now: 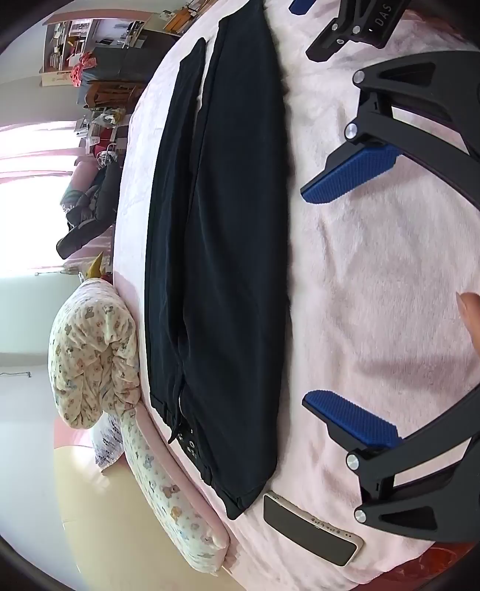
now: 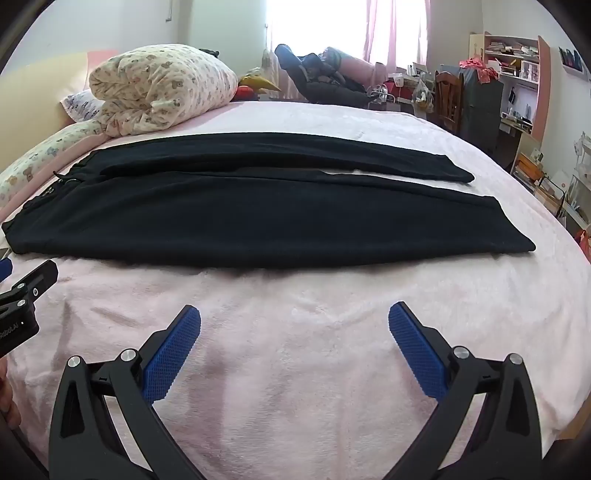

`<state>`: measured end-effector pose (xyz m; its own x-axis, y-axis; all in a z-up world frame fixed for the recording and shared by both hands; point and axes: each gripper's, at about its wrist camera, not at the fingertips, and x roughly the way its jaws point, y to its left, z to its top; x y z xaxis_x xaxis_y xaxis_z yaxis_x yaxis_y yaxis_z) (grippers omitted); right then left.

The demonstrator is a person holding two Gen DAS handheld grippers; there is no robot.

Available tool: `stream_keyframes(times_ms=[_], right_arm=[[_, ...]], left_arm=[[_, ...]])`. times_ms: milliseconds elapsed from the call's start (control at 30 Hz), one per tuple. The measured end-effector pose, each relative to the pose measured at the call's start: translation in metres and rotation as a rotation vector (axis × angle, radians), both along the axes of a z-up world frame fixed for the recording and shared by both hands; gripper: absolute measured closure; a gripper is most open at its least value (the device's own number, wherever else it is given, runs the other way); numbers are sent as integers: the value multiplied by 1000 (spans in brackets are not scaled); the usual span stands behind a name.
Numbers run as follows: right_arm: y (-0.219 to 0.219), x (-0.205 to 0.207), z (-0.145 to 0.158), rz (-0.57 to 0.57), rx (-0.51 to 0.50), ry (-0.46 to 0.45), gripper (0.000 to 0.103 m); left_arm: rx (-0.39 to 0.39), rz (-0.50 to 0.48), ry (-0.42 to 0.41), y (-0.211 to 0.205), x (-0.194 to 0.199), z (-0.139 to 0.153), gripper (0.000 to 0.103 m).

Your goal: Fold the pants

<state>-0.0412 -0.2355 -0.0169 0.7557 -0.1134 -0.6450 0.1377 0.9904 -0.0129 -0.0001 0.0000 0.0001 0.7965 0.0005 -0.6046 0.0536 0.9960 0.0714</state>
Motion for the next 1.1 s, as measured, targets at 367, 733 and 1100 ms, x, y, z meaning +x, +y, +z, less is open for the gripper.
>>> stream_keyframes(times_ms=[367, 733, 1100], right_arm=[[-2, 0, -2, -1, 5, 0, 1], [-3, 0, -2, -1, 7, 1, 1], [-3, 0, -2, -2, 10, 1, 1]], left_arm=[[-3, 0, 3, 0, 0, 0, 2], [-4, -1, 5, 0, 0, 0, 2], [-4, 1, 5, 0, 0, 0, 2]])
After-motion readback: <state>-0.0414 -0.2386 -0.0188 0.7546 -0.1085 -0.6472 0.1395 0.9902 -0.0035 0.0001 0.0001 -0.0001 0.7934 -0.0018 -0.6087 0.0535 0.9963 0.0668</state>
